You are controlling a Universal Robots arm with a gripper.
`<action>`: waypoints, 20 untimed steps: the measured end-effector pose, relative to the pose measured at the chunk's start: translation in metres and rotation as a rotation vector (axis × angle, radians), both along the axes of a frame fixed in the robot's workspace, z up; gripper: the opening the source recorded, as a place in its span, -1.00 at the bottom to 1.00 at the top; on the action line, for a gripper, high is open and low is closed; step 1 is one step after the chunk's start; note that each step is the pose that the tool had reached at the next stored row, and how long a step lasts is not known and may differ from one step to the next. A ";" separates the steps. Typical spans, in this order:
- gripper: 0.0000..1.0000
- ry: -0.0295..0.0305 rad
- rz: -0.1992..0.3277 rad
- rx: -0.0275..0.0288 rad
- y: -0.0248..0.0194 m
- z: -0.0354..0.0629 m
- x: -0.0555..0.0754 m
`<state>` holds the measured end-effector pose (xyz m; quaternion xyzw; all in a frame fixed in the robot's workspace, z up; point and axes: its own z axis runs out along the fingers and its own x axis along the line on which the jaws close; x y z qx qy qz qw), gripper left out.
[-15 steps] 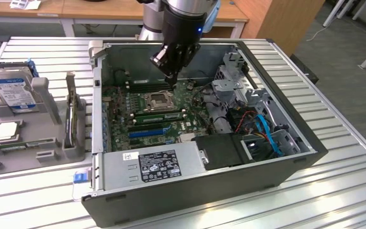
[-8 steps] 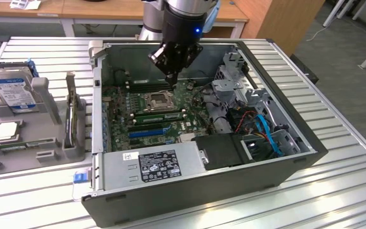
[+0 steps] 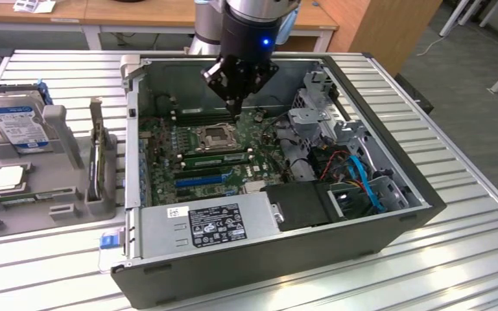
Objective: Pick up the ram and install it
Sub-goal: 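Press down the ram until it locks into place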
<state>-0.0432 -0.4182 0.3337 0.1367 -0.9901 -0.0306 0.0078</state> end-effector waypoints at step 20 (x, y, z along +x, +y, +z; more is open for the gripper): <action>-0.79 0.0000 -0.363 -0.0001 0.0000 0.0000 0.000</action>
